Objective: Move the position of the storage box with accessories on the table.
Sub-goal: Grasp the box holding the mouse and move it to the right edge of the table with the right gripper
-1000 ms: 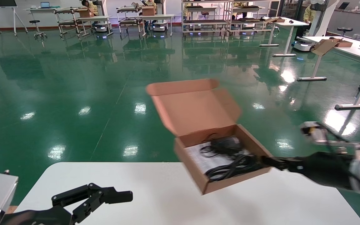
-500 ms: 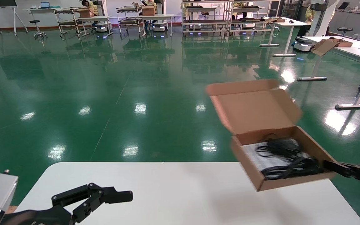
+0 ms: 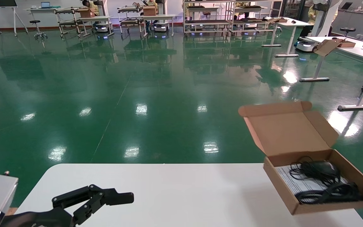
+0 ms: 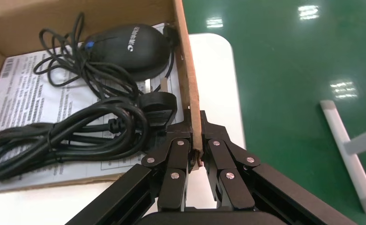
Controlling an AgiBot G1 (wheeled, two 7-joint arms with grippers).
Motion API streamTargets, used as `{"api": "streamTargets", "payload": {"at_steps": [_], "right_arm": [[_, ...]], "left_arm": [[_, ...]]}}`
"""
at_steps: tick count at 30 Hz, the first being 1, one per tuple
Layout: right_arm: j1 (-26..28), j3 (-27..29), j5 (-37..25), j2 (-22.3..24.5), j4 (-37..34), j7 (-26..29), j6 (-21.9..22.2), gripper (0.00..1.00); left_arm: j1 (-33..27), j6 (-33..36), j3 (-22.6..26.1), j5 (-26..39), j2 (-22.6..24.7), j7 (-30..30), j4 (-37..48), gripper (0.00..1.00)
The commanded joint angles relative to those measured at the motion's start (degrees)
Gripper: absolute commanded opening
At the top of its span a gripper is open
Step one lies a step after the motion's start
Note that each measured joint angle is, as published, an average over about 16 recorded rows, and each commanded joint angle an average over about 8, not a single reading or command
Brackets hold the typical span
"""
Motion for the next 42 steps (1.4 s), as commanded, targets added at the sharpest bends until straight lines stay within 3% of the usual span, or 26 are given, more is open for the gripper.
{"api": "streamTargets", "payload": {"at_steps": [1,20,42], "right_arm": [[-1.0,0.4,1.1,0.3,-1.3,-1.6,-0.1,0.00],[-11.8,4.7,11.6,-2.4,-11.7,-15.6,-2.2,0.00],[-10.3,8.0,14.8,-8.2,-25.3,-29.2,-2.7,0.00]], "left_arm": [[0.0,0.0,0.0,0.0,0.0,0.0,0.0,1.00],[0.0,0.0,0.0,0.0,0.0,0.0,0.0,1.00],[0.0,0.0,0.0,0.0,0.0,0.0,0.0,1.00]]}}
